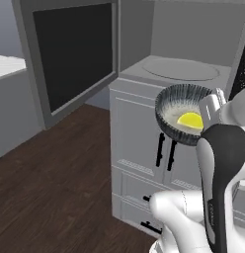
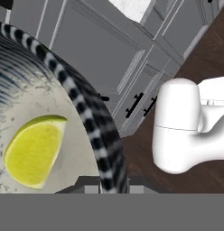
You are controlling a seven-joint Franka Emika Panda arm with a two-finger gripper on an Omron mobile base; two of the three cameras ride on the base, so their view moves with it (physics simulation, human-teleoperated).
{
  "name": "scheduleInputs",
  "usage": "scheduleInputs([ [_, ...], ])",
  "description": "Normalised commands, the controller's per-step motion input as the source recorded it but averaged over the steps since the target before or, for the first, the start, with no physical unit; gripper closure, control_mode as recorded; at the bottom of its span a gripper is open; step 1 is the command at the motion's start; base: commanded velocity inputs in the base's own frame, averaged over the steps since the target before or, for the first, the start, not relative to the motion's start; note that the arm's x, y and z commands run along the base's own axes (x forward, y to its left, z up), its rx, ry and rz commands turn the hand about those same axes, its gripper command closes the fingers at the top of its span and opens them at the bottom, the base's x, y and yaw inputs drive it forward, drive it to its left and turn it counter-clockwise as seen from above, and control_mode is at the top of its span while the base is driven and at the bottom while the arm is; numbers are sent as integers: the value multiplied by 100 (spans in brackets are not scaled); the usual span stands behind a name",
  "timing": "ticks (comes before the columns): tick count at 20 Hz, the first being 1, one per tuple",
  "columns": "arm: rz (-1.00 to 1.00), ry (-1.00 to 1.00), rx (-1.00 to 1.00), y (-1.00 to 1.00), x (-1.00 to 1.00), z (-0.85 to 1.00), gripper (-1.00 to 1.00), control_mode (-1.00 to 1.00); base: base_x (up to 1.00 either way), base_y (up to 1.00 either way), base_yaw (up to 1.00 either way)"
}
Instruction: Pick the lemon wedge from the sink and place it in the bowl. Then pick the bowl and place it in the microwave. Then close the microwave door and press the start button.
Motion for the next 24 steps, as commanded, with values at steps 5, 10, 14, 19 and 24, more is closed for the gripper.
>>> scheduleInputs([
  [5, 0, 0, 0, 0, 0, 0, 100, 100, 70, -24, 0],
  [10, 0, 0, 0, 0, 0, 5, 100, -100, 24, -12, 0],
  [14, -17, -1, 0, 16, 6, 25, 100, -100, 0, 0, 0],
  [19, -17, -6, 1, -4, 38, 28, 100, -100, 0, 0, 0],
  [24, 0, -13, 4, -22, 44, 32, 100, -100, 0, 0, 0],
])
